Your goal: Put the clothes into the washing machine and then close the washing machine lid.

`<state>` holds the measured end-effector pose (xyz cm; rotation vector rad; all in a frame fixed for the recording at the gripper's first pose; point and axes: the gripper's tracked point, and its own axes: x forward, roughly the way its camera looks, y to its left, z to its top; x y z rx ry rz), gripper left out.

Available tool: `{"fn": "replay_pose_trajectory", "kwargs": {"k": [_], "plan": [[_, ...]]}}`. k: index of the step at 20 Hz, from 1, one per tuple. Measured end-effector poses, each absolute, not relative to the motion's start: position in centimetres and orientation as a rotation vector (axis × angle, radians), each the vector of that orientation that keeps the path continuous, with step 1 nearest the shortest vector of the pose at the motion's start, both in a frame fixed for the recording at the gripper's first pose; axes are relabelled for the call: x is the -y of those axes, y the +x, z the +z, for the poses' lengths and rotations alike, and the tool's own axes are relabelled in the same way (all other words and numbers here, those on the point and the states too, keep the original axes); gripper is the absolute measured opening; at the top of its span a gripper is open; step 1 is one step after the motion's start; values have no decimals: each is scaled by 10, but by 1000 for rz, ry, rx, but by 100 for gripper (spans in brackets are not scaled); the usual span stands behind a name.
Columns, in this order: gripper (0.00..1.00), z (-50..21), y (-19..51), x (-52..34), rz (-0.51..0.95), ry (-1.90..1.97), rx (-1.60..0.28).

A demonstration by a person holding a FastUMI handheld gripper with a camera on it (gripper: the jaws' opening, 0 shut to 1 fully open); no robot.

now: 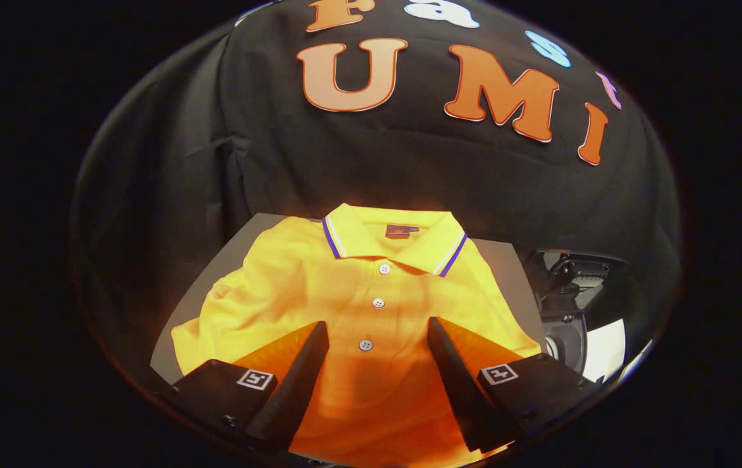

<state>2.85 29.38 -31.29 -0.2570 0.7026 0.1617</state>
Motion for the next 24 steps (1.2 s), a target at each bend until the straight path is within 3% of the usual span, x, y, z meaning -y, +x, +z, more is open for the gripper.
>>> {"fn": "replay_pose_trajectory", "kwargs": {"k": [2, 7, 12, 15, 18, 24], "plan": [[99, -313, 27, -292, 170, -251, -689], [75, -310, 27, -287, 208, -269, -645], [26, -309, 20, -289, 260, -251, -630], [25, -306, 22, -286, 308, -286, -651], [9, -303, 27, -286, 380, -332, -631], [8, -271, 36, -278, 388, -255, -584]]}}
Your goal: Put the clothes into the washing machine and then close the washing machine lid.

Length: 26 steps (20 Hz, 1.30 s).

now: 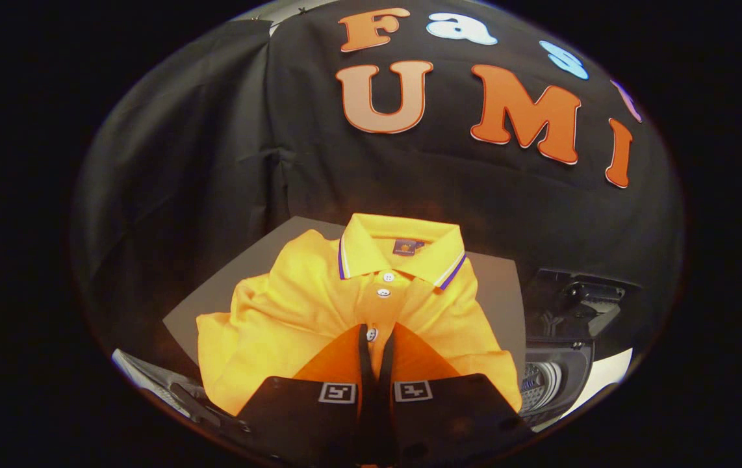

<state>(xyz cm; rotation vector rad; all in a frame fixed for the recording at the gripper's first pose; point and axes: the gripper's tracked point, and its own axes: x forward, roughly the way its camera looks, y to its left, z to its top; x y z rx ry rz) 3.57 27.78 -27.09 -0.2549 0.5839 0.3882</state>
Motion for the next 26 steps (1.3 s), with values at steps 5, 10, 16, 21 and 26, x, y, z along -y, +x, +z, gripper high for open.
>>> {"fn": "replay_pose_trajectory", "kwargs": {"k": [5, 10, 16, 21, 26], "plan": [[8, -214, 39, -257, 324, -183, -506], [8, -175, 40, -208, 258, -135, -451], [8, -136, 49, -131, 156, -127, -397], [8, -125, 51, -58, 82, -112, -384], [8, -135, 51, 17, 37, -118, -406]]}}
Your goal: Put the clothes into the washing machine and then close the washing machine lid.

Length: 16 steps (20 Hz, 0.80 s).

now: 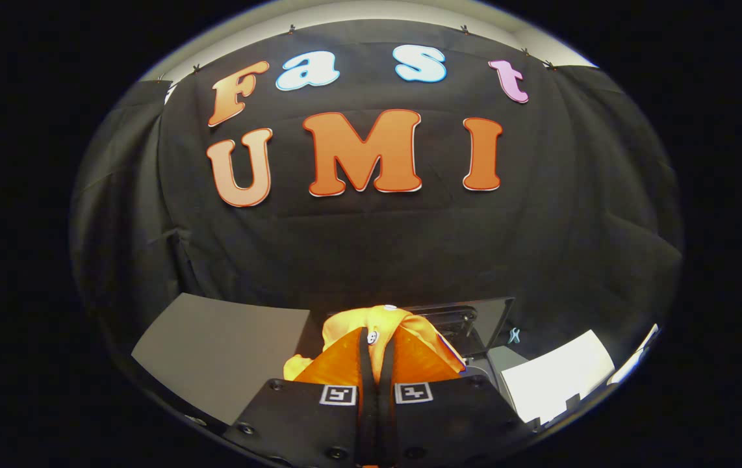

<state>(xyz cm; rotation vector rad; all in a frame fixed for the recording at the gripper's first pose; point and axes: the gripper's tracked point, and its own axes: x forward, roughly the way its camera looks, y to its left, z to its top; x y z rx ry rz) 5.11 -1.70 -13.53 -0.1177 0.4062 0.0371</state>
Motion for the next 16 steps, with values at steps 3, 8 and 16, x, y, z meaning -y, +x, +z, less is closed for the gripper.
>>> {"fn": "replay_pose_trajectory", "kwargs": {"k": [3, 8, 16], "plan": [[8, -154, 55, 48, 28, -128, -434], [8, -207, 67, 93, 29, -122, -510], [8, -317, 103, 120, 41, -154, -633]]}}
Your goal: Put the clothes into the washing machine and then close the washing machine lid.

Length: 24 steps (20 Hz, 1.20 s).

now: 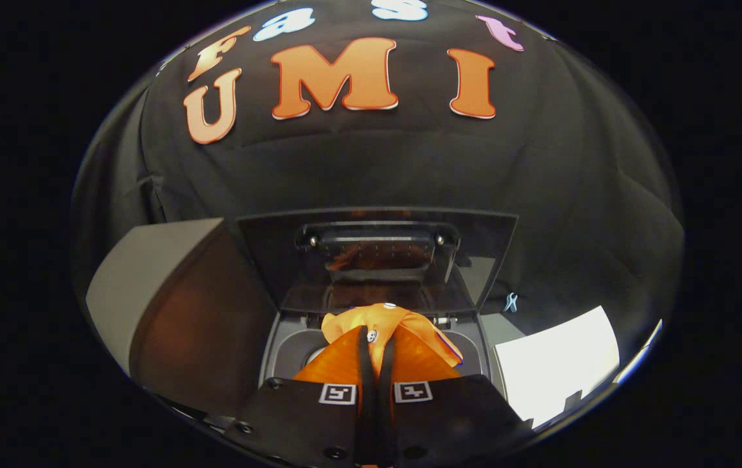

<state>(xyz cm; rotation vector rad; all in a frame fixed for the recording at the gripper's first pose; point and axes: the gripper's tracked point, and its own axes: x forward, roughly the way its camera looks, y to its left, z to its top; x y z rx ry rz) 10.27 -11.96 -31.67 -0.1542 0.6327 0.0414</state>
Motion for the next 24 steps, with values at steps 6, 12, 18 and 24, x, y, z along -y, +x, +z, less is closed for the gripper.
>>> {"fn": "replay_pose_trajectory", "kwargs": {"k": [6, 12, 18, 24], "plan": [[8, -376, 119, 126, 64, -204, -692], [8, -438, 121, 137, 27, -178, -772], [8, -485, 116, 143, 10, -227, -848], [16, -505, 110, 148, -15, -170, -936]]}}
